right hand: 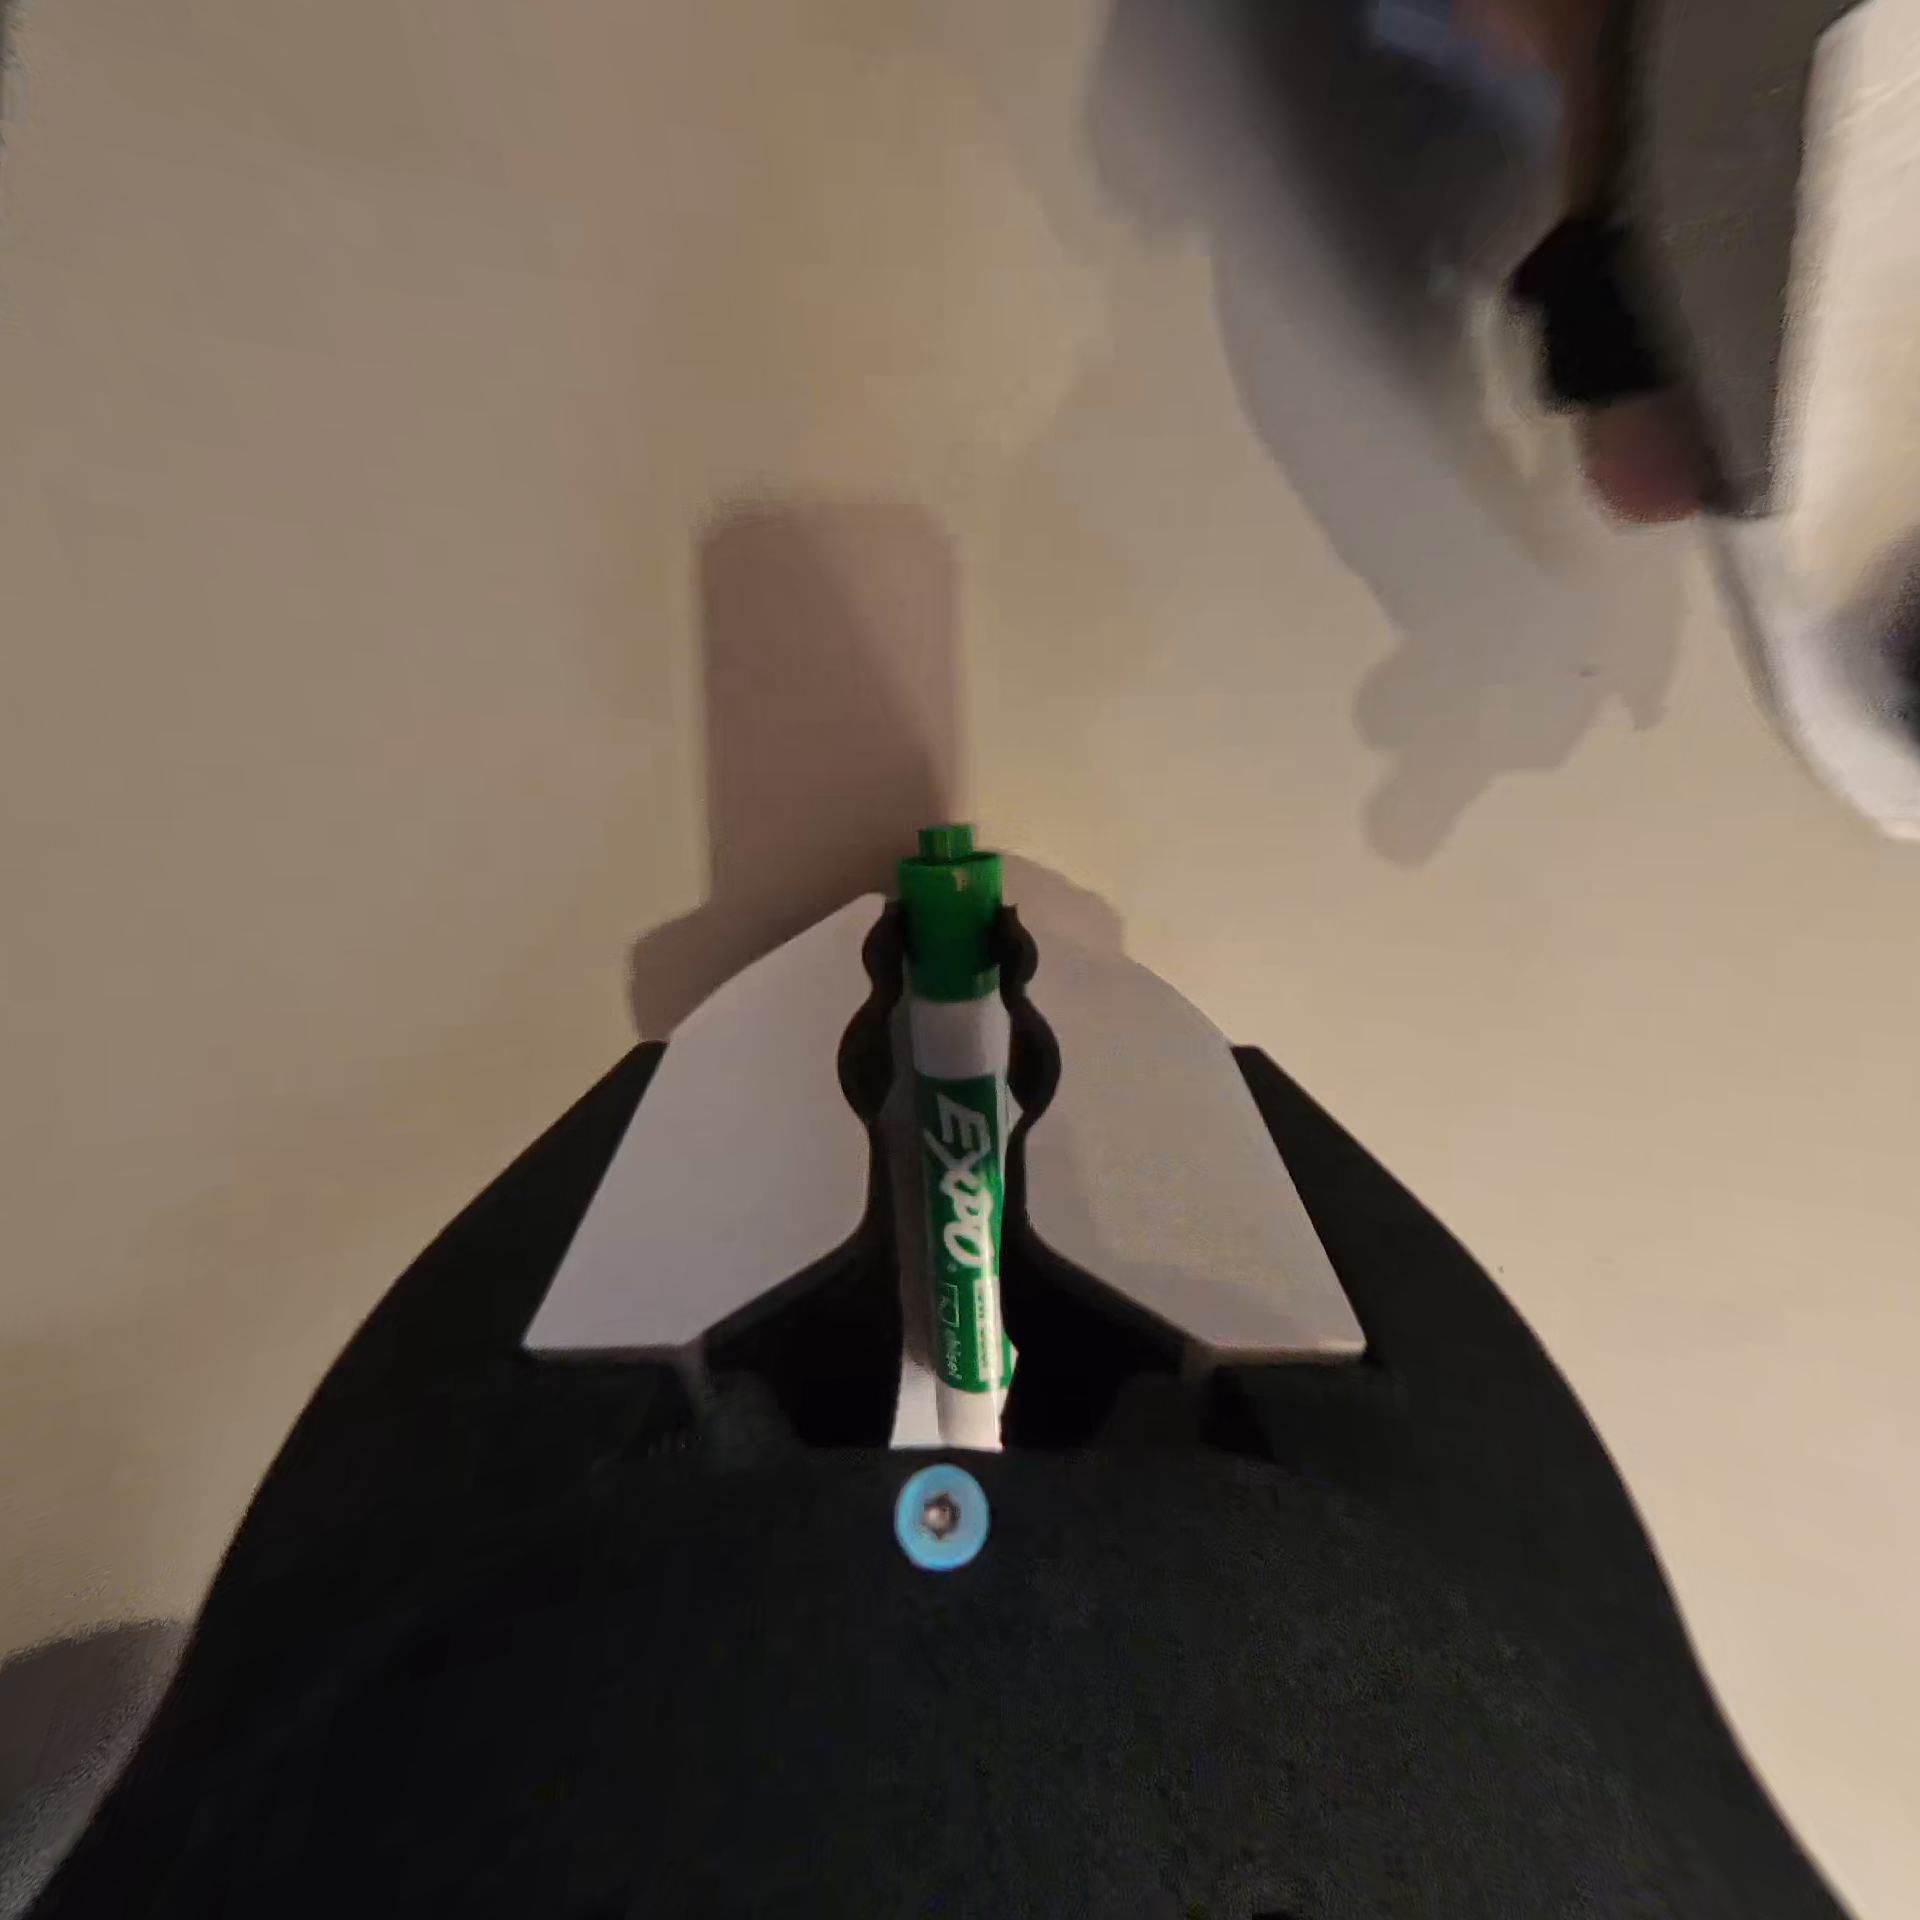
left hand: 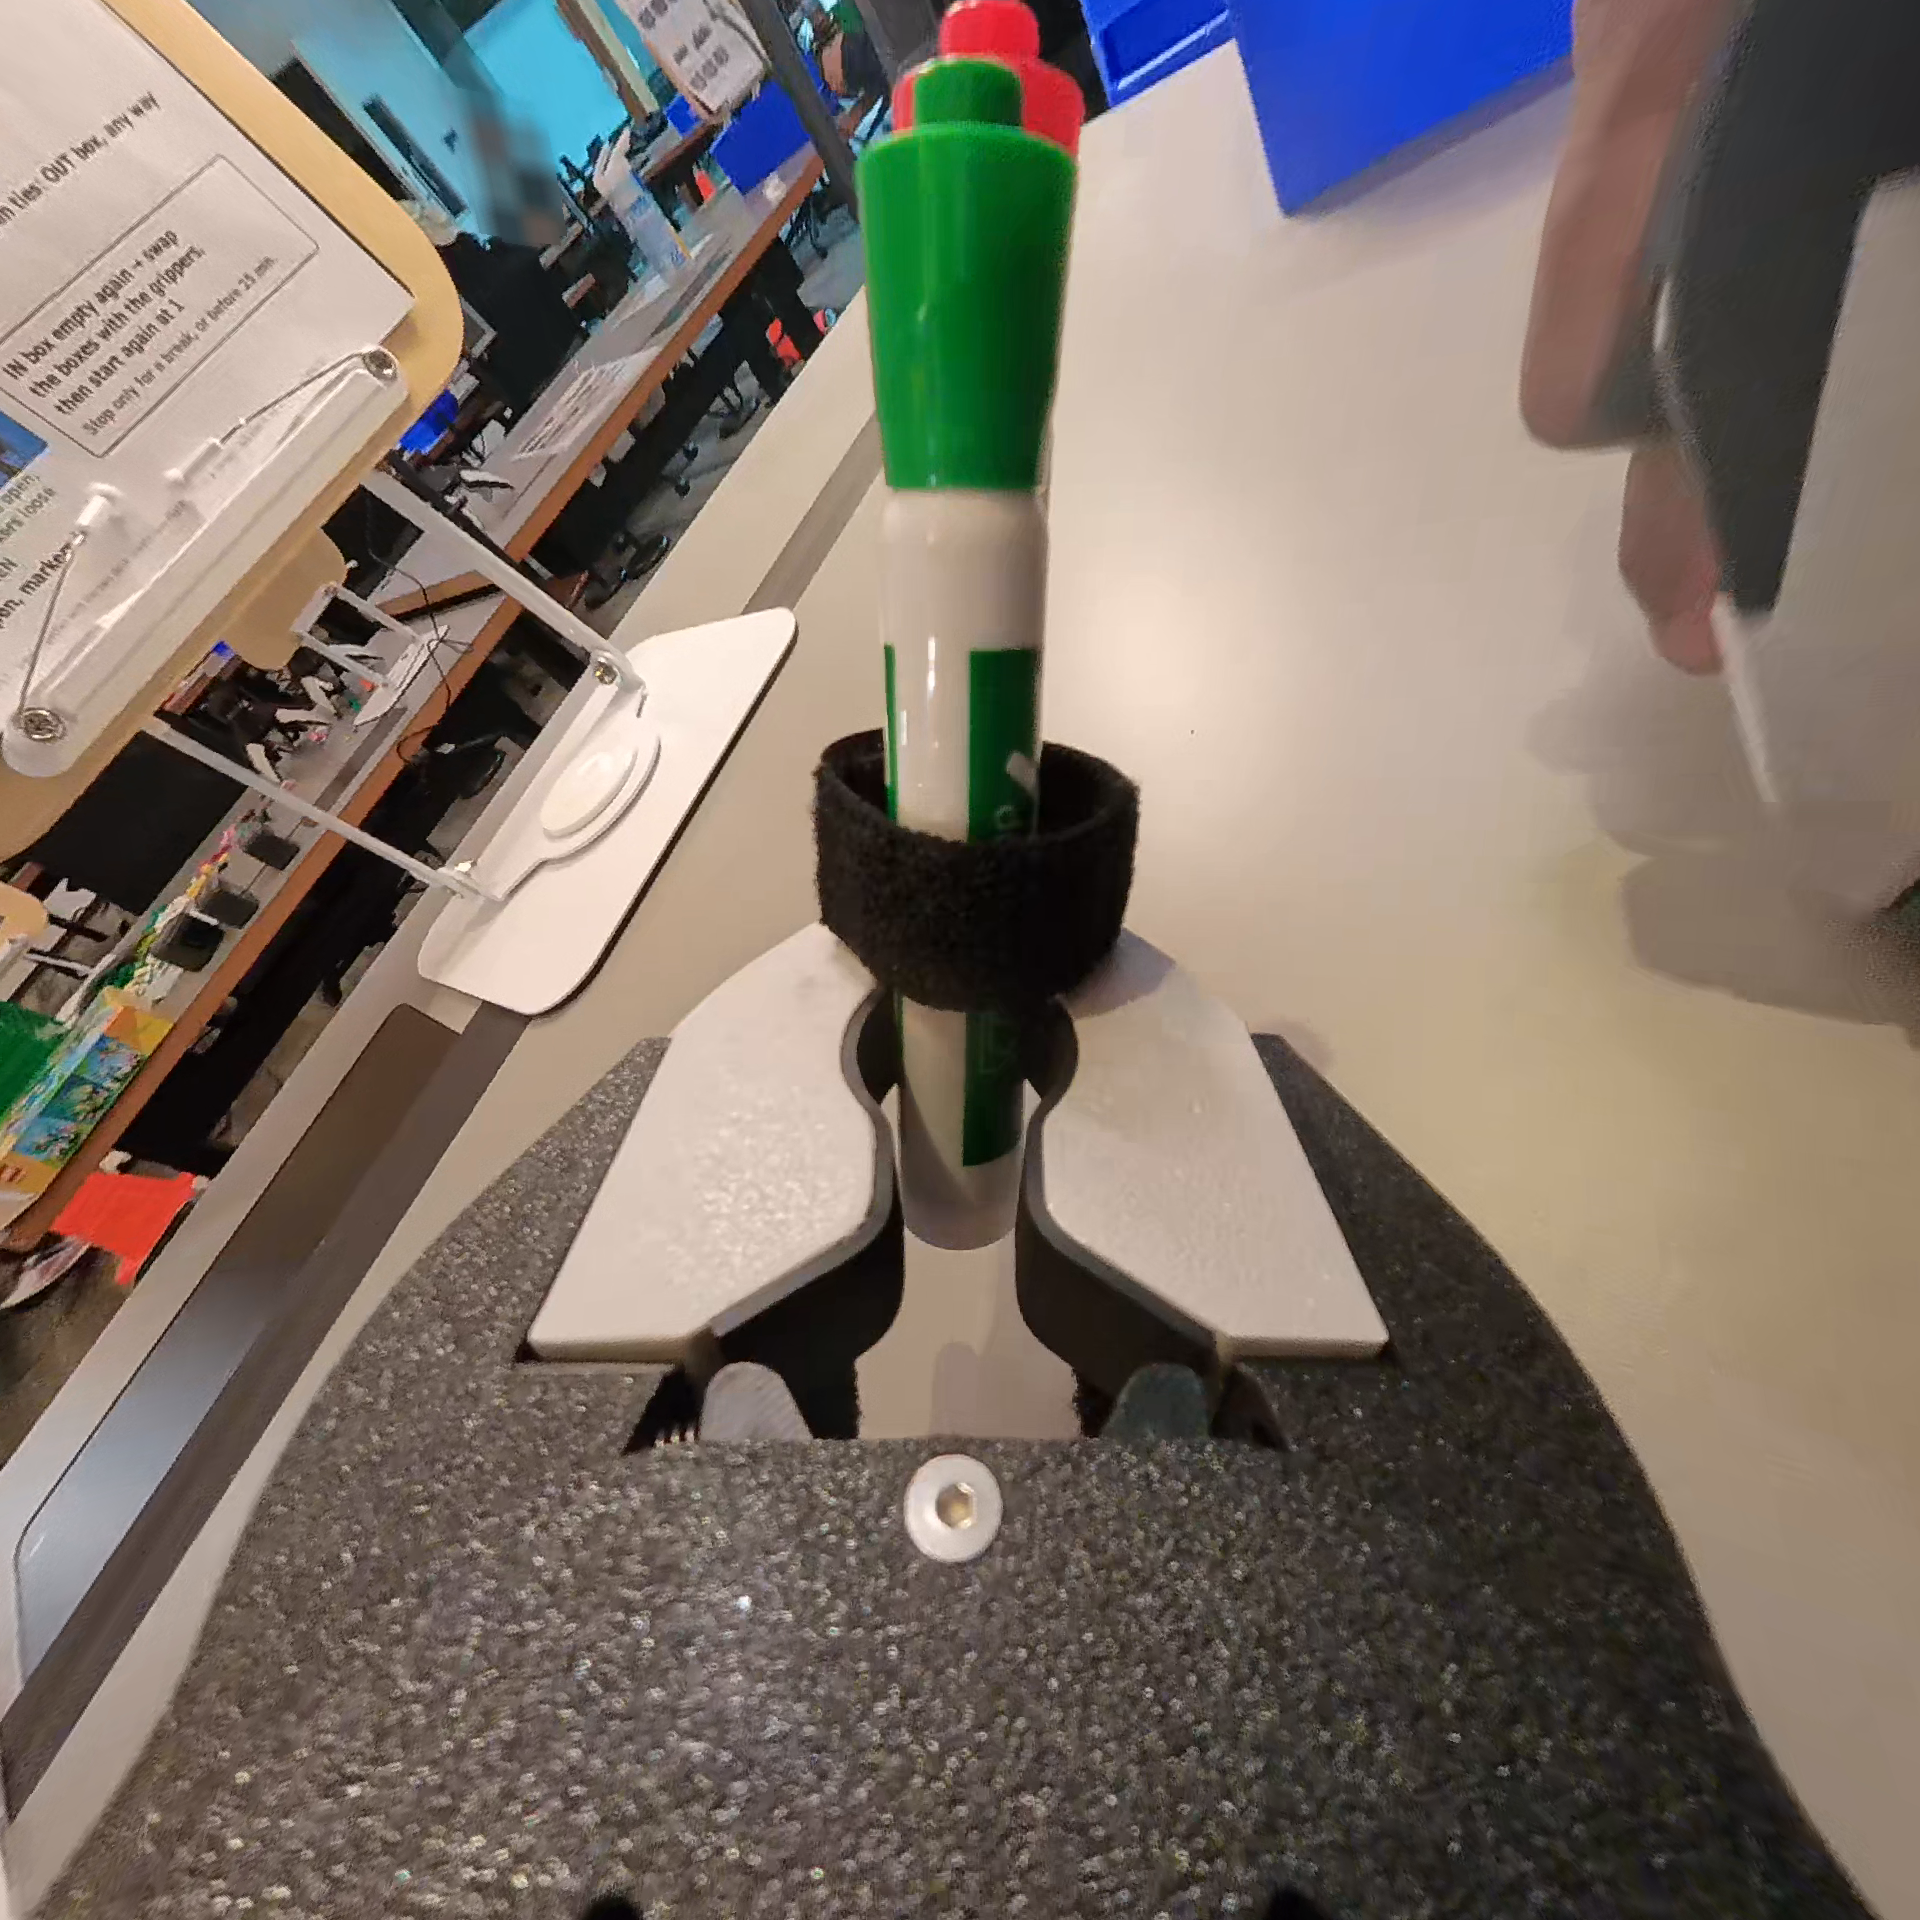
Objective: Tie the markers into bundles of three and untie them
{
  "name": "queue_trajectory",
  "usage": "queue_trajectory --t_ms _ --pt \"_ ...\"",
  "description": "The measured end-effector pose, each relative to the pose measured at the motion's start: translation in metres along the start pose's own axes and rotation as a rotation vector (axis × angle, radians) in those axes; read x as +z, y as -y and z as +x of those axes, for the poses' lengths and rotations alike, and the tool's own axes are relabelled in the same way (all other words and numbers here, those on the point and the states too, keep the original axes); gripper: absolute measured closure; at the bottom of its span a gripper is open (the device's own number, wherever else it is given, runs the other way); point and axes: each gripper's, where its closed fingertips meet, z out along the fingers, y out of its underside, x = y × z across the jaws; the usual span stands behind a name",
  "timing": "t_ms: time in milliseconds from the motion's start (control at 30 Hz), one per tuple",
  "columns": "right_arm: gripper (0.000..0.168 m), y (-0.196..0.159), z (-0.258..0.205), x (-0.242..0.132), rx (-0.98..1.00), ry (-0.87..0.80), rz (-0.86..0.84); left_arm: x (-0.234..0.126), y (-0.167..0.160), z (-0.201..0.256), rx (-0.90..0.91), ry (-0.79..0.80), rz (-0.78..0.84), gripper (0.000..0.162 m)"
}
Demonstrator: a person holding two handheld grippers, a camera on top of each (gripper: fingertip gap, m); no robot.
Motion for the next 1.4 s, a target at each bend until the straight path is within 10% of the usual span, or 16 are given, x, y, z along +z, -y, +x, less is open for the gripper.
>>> queue_trajectory --t_ms 300,500,933,1267,1400 --pt "0.152 0.067 0.030 -0.221 -0.066 -0.302 1.106 -0.010 0.051 0.022 0.021 -0.066 0.277 0.142" --pt "0.151 0.088 0.022 -0.278 -0.096 -0.065 1.507 0.000 0.083 0.062 0.096 -0.140 0.324 0.141" --pt "0.151 0.078 0.059 -0.212 0.251 0.305 1.407 -0.022 0.089 0.110 -0.014 -0.516 0.409 0.142" --pt "0.151 0.027 0.127 -0.259 0.482 -0.162 1.577 -0.007 0.074 0.081 -0.791 -0.736 0.244 0.141" --pt "0.151 0.024 0.122 -0.263 0.490 -0.251 1.595 -0.003 0.075 0.074 -0.796 -0.677 0.271 0.141"
